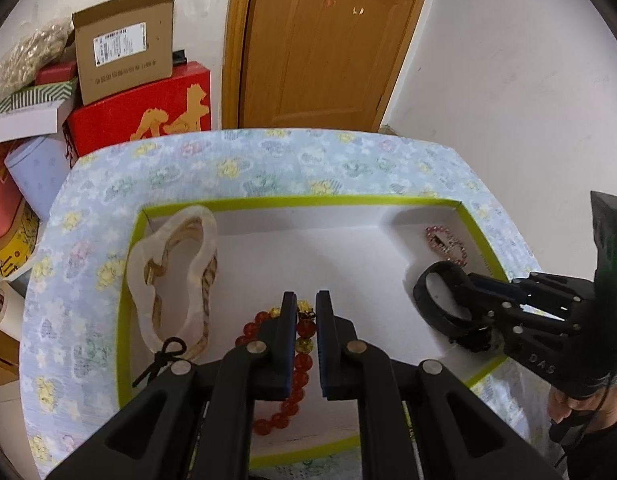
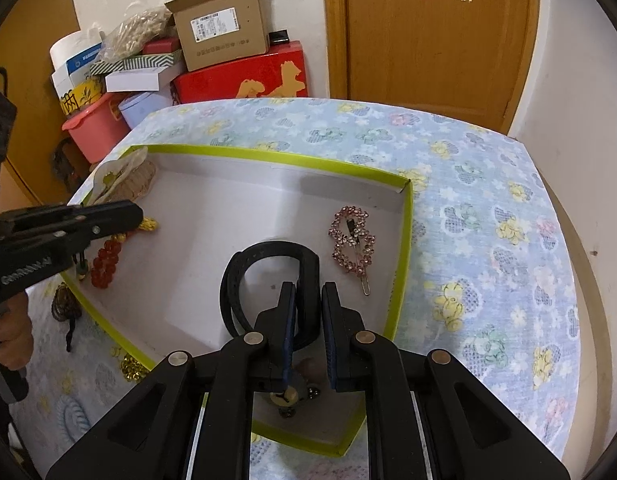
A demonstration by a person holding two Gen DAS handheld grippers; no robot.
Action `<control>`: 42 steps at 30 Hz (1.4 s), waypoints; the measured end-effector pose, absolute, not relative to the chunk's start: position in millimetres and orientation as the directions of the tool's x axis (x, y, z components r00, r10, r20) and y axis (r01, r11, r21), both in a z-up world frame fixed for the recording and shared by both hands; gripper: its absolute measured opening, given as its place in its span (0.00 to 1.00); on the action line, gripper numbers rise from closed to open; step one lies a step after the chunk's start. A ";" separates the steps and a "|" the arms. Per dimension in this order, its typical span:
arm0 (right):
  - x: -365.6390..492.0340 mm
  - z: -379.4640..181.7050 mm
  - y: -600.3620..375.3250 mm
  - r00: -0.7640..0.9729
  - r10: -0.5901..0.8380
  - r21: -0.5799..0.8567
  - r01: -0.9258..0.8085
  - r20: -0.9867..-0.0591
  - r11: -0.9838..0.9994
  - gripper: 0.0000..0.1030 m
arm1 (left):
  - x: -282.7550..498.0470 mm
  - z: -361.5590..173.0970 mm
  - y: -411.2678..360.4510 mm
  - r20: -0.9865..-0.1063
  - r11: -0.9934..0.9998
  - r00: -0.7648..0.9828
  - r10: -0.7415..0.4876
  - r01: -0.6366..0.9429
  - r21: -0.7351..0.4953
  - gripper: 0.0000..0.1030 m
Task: Organize jewelry
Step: 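Carry the wristband into the green box with the right tool while the left carries the red bracelet, then grasp the purple coil hair tie with the right tool while the left grasps the brown bead bracelet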
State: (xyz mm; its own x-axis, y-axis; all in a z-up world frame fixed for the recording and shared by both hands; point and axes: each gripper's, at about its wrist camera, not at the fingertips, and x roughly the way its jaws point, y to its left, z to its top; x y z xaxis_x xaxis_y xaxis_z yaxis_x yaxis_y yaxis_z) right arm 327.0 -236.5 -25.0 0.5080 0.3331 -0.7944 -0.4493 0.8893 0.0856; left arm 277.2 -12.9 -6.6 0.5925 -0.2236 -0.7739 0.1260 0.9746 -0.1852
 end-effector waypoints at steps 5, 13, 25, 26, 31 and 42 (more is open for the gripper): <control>324.1 -20.9 -239.8 0.513 0.343 0.102 -0.441 -0.787 0.892 0.23 | 276.3 -8.3 -8.4 -0.777 0.974 0.587 -0.227 0.120 -0.194 0.10; 309.6 -4.1 -243.2 0.534 0.375 0.121 -0.450 -0.758 0.885 0.27 | 263.9 10.5 -4.6 -0.748 0.970 0.619 -0.241 0.137 -0.199 0.18; 246.5 18.6 -258.6 0.554 0.442 0.173 -0.470 -0.706 0.865 0.27 | 190.8 35.2 5.4 -0.708 0.981 0.679 -0.191 0.105 -0.164 0.18; 240.6 19.5 -259.5 0.554 0.446 0.177 -0.471 -0.703 0.864 0.27 | 182.9 35.1 6.9 -0.709 0.981 0.679 -0.189 0.099 -0.167 0.18; 205.2 23.4 -266.0 0.557 0.465 0.195 -0.475 -0.689 0.858 0.27 | 142.3 33.8 8.6 -0.709 0.984 0.685 -0.165 0.072 -0.160 0.18; 140.7 15.8 -270.0 0.530 0.483 0.207 -0.497 -0.697 0.843 0.27 | 69.4 28.4 8.5 -0.713 0.986 0.685 -0.147 0.049 -0.156 0.18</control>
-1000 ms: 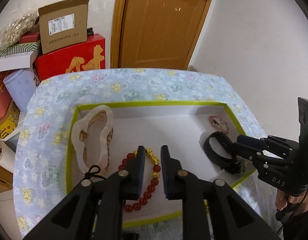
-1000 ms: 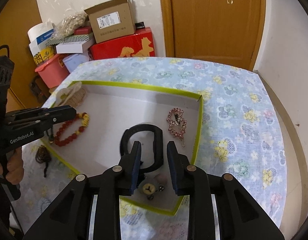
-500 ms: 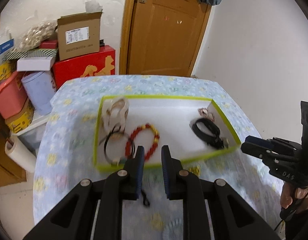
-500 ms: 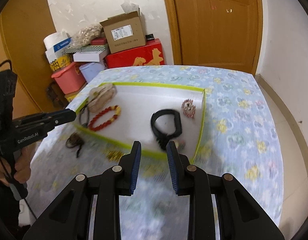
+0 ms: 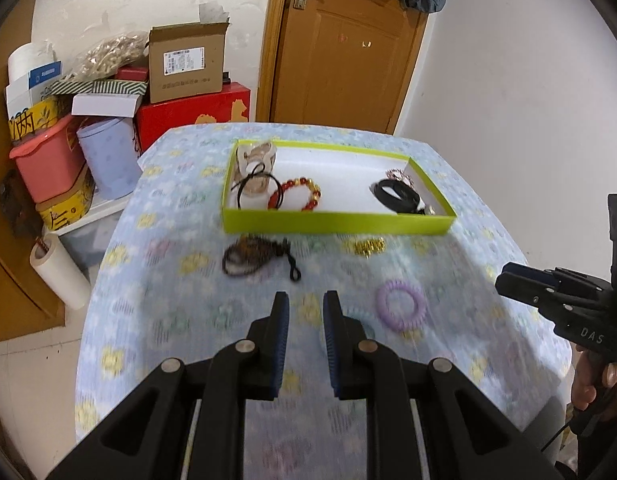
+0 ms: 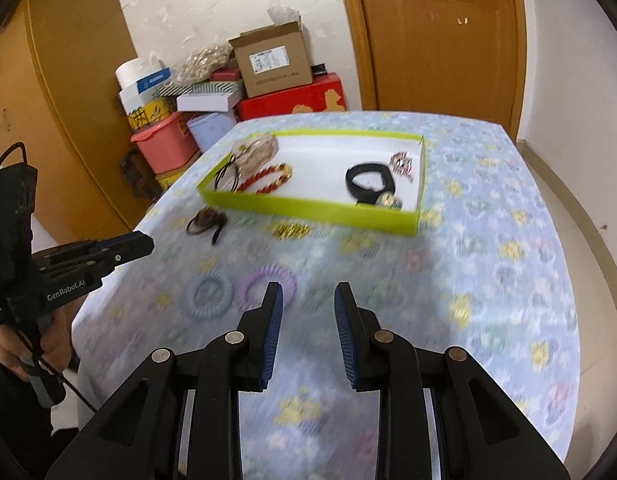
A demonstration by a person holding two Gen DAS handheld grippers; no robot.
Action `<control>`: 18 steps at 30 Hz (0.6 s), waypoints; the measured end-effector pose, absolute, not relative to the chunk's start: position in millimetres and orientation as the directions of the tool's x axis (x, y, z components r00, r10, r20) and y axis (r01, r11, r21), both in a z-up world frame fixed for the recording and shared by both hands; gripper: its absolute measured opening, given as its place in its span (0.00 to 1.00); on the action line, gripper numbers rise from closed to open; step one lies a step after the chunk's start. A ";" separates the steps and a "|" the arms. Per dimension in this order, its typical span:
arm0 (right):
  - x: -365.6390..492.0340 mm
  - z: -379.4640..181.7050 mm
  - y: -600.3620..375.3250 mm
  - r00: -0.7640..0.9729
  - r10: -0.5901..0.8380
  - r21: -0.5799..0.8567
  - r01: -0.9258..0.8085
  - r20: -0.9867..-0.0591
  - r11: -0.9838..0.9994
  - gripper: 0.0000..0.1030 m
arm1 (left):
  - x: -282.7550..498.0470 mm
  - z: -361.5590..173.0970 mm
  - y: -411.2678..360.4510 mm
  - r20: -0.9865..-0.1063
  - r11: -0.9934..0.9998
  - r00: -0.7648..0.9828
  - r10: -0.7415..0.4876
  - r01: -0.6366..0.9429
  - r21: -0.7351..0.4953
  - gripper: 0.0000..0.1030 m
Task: Organize jewelry
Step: 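Grasp the purple coil hair tie with the right tool while the left grasps the brown bead bracelet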
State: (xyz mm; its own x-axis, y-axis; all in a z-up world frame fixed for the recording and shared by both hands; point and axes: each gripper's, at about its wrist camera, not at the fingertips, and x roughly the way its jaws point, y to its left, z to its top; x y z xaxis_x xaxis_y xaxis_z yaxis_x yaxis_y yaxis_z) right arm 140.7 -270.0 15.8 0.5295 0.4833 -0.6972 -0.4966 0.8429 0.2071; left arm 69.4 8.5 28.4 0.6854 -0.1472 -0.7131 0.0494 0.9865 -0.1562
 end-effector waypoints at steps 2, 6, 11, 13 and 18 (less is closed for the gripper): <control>135.4 13.0 -269.6 0.520 0.485 0.211 -0.498 -0.703 0.841 0.27 | 62.7 27.7 9.5 -0.715 0.987 0.684 -0.145 0.048 -0.155 0.18; 125.8 8.3 -268.5 0.506 0.489 0.220 -0.501 -0.710 0.837 0.27 | 53.7 27.0 10.6 -0.714 0.986 0.685 -0.145 0.043 -0.160 0.24; 122.3 6.1 -265.5 0.497 0.490 0.219 -0.506 -0.716 0.834 0.27 | 49.6 25.8 14.2 -0.712 0.985 0.687 -0.142 0.029 -0.168 0.25; 122.0 5.7 -265.0 0.495 0.490 0.219 -0.508 -0.717 0.833 0.27 | 49.1 24.6 14.8 -0.713 0.985 0.687 -0.142 0.027 -0.171 0.25; 124.3 3.4 -263.7 0.491 0.487 0.218 -0.507 -0.722 0.834 0.27 | 49.6 22.3 15.7 -0.715 0.985 0.685 -0.142 0.024 -0.173 0.26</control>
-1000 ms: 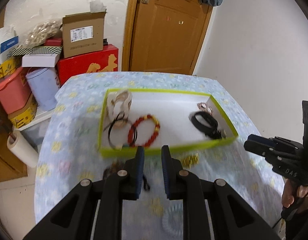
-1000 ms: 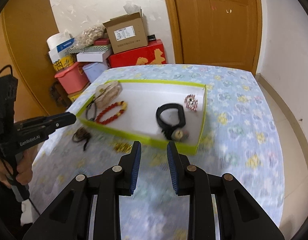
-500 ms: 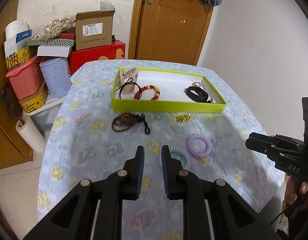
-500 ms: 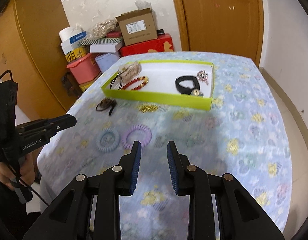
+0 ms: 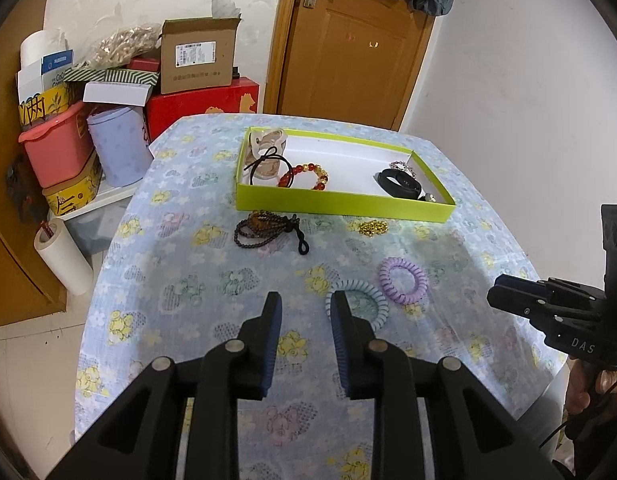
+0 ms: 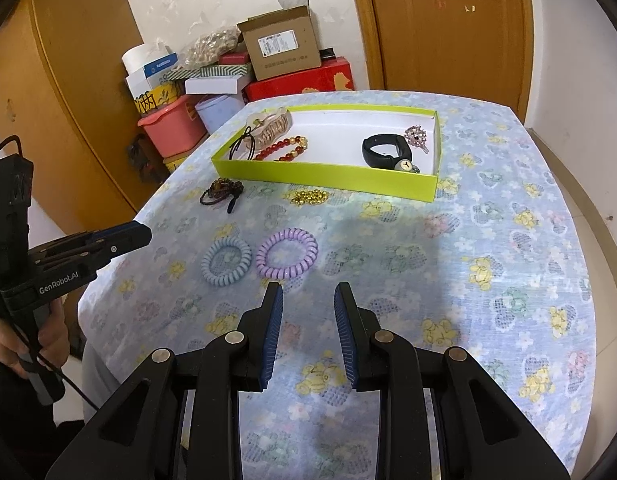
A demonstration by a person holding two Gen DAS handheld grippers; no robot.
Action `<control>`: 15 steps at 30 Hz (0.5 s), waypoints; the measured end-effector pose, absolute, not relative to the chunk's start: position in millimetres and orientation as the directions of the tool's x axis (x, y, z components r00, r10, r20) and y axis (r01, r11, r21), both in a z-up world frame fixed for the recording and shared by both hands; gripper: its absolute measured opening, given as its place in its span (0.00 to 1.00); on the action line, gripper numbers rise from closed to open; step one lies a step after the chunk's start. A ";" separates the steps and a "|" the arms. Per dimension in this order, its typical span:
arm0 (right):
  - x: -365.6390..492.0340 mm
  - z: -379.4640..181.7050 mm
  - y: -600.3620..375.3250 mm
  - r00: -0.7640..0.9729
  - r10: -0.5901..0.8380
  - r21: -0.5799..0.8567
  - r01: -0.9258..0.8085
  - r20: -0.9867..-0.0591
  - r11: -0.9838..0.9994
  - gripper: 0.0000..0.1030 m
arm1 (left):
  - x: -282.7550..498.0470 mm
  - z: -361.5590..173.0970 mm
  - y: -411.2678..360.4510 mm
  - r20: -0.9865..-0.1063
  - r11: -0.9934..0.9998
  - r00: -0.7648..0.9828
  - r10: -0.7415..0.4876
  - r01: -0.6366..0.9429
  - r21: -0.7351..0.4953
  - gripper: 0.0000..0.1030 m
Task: Organize jewelry
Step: 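Grasp the purple coil hair tie with the right tool while the left grasps the brown bead bracelet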
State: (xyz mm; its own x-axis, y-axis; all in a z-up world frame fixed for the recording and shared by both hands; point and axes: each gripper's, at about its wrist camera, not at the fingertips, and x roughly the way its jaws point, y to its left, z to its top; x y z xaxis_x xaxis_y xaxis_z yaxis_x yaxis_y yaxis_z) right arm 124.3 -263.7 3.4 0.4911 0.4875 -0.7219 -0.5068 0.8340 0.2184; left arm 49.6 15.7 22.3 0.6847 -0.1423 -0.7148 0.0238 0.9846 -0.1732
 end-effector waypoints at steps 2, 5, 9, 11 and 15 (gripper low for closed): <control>127.0 1.1 -262.7 0.488 0.483 0.217 -0.504 -0.727 0.836 0.27 | 51.3 20.9 16.2 -0.716 0.984 0.683 -0.143 0.022 -0.176 0.26; 132.9 -3.2 -258.6 0.480 0.480 0.216 -0.505 -0.734 0.836 0.27 | 53.8 18.0 17.2 -0.719 0.983 0.680 -0.146 0.021 -0.180 0.26; 142.5 -8.8 -250.9 0.469 0.475 0.216 -0.504 -0.745 0.836 0.27 | 58.9 14.4 18.0 -0.724 0.984 0.674 -0.147 0.022 -0.179 0.26; 147.4 -11.2 -245.7 0.466 0.473 0.212 -0.509 -0.748 0.834 0.27 | 62.6 12.9 19.7 -0.726 0.984 0.672 -0.146 0.020 -0.178 0.26; 160.7 -19.7 -234.1 0.454 0.461 0.198 -0.513 -0.762 0.835 0.27 | 71.2 9.2 24.7 -0.731 0.985 0.669 -0.134 0.007 -0.174 0.27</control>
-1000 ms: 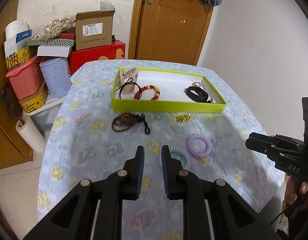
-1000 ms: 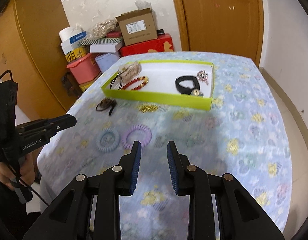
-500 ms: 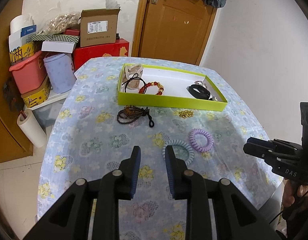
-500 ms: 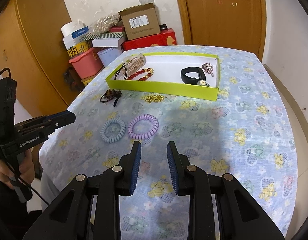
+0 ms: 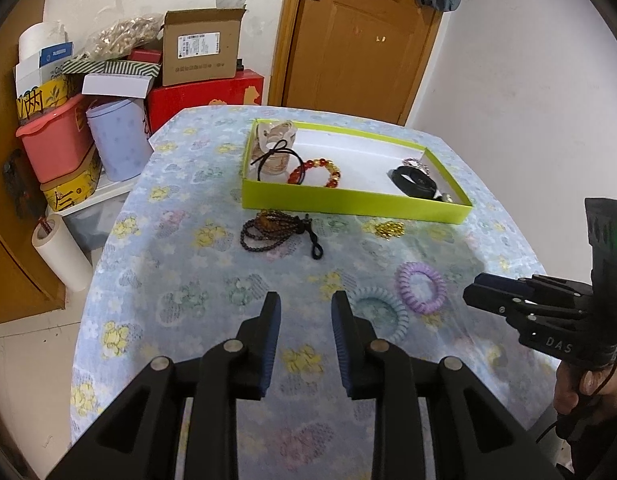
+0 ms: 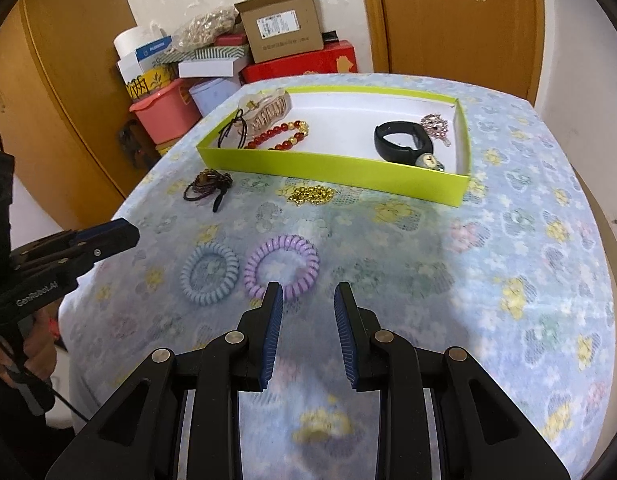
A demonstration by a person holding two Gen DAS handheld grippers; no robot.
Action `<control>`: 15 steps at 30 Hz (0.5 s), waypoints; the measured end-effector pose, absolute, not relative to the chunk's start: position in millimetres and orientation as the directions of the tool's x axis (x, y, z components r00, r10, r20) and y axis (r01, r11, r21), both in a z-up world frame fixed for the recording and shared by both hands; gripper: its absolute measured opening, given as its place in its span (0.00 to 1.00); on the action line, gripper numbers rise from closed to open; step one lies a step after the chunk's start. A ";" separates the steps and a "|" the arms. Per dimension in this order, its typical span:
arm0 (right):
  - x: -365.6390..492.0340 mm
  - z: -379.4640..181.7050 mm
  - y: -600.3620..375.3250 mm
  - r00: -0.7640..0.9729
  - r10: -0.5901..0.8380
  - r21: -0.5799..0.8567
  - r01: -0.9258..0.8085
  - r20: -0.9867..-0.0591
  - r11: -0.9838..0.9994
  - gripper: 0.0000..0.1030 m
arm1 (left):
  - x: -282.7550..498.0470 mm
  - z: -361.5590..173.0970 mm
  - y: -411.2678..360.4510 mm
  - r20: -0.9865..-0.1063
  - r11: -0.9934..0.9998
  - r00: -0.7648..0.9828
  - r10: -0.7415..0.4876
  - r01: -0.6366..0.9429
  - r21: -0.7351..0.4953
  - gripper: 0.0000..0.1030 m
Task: Organize jewelry
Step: 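Grasp the purple coil hair tie with the right tool while the left grasps the brown bead bracelet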
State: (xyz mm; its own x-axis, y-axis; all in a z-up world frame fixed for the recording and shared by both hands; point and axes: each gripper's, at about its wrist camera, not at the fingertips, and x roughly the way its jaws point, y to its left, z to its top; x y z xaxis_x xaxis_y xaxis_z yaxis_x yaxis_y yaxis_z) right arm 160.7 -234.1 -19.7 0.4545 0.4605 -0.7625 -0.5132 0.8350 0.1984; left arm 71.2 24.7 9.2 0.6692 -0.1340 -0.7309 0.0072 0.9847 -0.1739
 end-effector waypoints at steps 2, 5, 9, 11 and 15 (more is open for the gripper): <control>167.0 -24.2 -228.5 0.446 0.455 0.195 -0.514 -0.771 0.835 0.27 | 74.8 7.2 27.1 -0.732 0.984 0.667 -0.135 0.003 -0.179 0.28; 173.9 -31.2 -220.4 0.434 0.450 0.189 -0.522 -0.781 0.832 0.27 | 79.8 3.8 30.2 -0.735 0.983 0.665 -0.135 -0.002 -0.182 0.30; 177.9 -35.9 -212.2 0.434 0.440 0.168 -0.536 -0.786 0.828 0.27 | 89.3 -1.2 35.6 -0.743 0.984 0.659 -0.119 -0.021 -0.176 0.31; 177.7 -36.1 -208.9 0.444 0.431 0.144 -0.546 -0.785 0.826 0.27 | 95.0 -2.5 39.5 -0.743 0.983 0.659 -0.116 -0.030 -0.180 0.32; 173.7 -37.1 -203.6 0.485 0.386 0.057 -0.565 -0.785 0.823 0.11 | 108.0 -4.9 46.3 -0.744 0.983 0.660 -0.102 -0.048 -0.177 0.35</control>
